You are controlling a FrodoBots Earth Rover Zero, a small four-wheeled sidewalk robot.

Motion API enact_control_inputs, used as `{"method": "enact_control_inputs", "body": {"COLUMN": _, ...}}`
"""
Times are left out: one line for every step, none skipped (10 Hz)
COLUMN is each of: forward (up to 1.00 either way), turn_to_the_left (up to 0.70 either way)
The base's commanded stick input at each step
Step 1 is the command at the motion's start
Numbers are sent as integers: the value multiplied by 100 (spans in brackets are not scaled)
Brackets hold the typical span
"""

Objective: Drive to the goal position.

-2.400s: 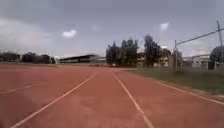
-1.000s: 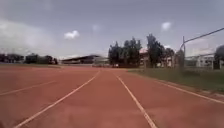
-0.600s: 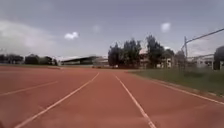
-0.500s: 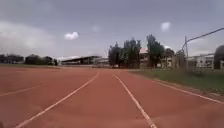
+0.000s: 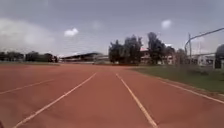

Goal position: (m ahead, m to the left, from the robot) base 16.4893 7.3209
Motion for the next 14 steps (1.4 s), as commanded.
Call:
{"method": "enact_control_inputs", "body": {"forward": 45, "turn_to_the_left": 0}}
{"method": "enact_control_inputs", "body": {"forward": 45, "turn_to_the_left": 0}}
{"method": "enact_control_inputs", "body": {"forward": 45, "turn_to_the_left": 0}}
{"method": "enact_control_inputs", "body": {"forward": 45, "turn_to_the_left": 0}}
{"method": "enact_control_inputs", "body": {"forward": 45, "turn_to_the_left": 0}}
{"method": "enact_control_inputs", "body": {"forward": 45, "turn_to_the_left": 0}}
{"method": "enact_control_inputs", "body": {"forward": 45, "turn_to_the_left": 0}}
{"method": "enact_control_inputs", "body": {"forward": 45, "turn_to_the_left": 0}}
{"method": "enact_control_inputs", "body": {"forward": 45, "turn_to_the_left": 0}}
{"method": "enact_control_inputs", "body": {"forward": 45, "turn_to_the_left": 0}}
{"method": "enact_control_inputs", "body": {"forward": 45, "turn_to_the_left": 0}}
{"method": "enact_control_inputs", "body": {"forward": 45, "turn_to_the_left": 0}}
{"method": "enact_control_inputs", "body": {"forward": 45, "turn_to_the_left": 0}}
{"method": "enact_control_inputs", "body": {"forward": 45, "turn_to_the_left": 0}}
